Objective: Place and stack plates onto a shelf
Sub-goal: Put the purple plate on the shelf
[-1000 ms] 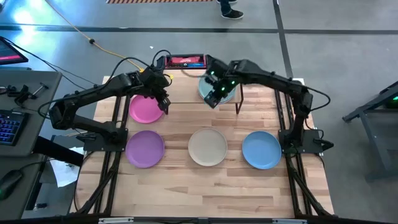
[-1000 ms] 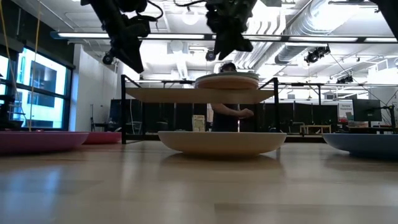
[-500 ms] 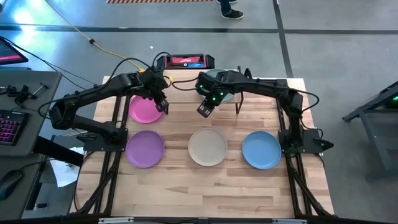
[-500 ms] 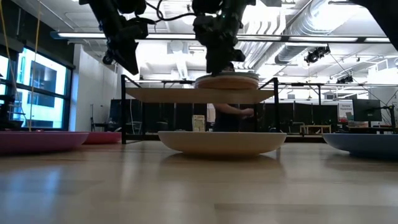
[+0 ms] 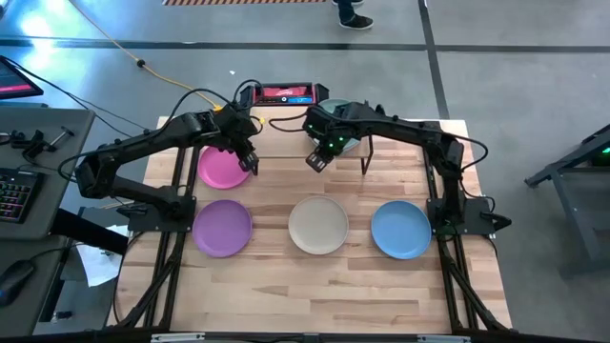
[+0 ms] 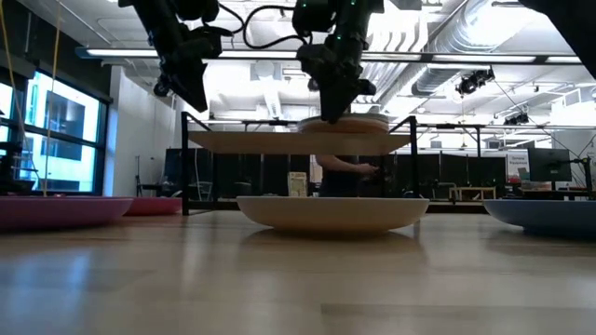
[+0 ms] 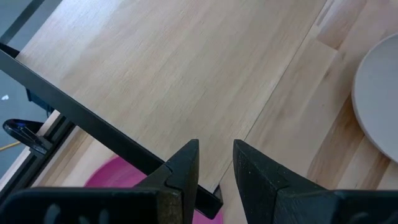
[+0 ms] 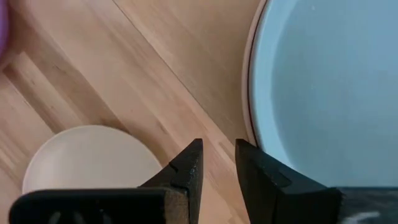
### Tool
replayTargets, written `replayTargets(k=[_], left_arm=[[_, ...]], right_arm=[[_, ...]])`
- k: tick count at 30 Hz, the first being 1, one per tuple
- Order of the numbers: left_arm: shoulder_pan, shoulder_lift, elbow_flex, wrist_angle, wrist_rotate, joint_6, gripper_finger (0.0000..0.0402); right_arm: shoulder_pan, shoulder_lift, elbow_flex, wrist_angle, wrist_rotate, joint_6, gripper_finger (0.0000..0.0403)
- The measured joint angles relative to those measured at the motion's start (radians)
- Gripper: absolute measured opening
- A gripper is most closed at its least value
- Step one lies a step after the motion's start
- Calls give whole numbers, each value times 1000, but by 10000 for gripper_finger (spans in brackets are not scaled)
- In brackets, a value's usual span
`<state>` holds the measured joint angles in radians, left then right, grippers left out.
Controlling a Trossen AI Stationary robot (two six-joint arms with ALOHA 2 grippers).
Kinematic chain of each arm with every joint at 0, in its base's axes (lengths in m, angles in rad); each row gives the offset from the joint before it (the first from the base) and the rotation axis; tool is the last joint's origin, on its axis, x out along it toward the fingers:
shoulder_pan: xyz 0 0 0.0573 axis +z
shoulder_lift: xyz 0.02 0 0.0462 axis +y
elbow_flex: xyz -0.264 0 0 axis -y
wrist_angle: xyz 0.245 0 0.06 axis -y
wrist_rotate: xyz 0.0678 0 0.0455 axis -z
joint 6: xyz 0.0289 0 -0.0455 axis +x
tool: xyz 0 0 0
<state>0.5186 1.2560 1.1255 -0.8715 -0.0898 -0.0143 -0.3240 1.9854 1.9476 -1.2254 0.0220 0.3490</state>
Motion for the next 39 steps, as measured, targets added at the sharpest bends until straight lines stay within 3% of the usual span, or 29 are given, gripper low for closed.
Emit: replayTargets(k=[11, 18, 25, 28, 34, 39], left_arm=[[4, 0, 2, -71, 0, -20, 90], [4, -36, 2, -212, -3, -19, 90], [11, -128, 8, -43, -16, -45, 90], [11, -144, 53, -105, -38, -89, 90], [12, -165, 93, -306, -180, -107, 90], [37, -143, 67, -362, -192, -114, 90]], right_arm=[[11, -32, 0, 10, -80, -17, 85], [45, -128, 2, 28, -37, -17, 85], [29, -176, 2, 29, 5, -71, 85], [13, -176, 2, 11, 5, -88, 85], [-19, -176, 2, -36, 5, -115, 85], [-31, -176, 2, -36, 6, -130, 85]])
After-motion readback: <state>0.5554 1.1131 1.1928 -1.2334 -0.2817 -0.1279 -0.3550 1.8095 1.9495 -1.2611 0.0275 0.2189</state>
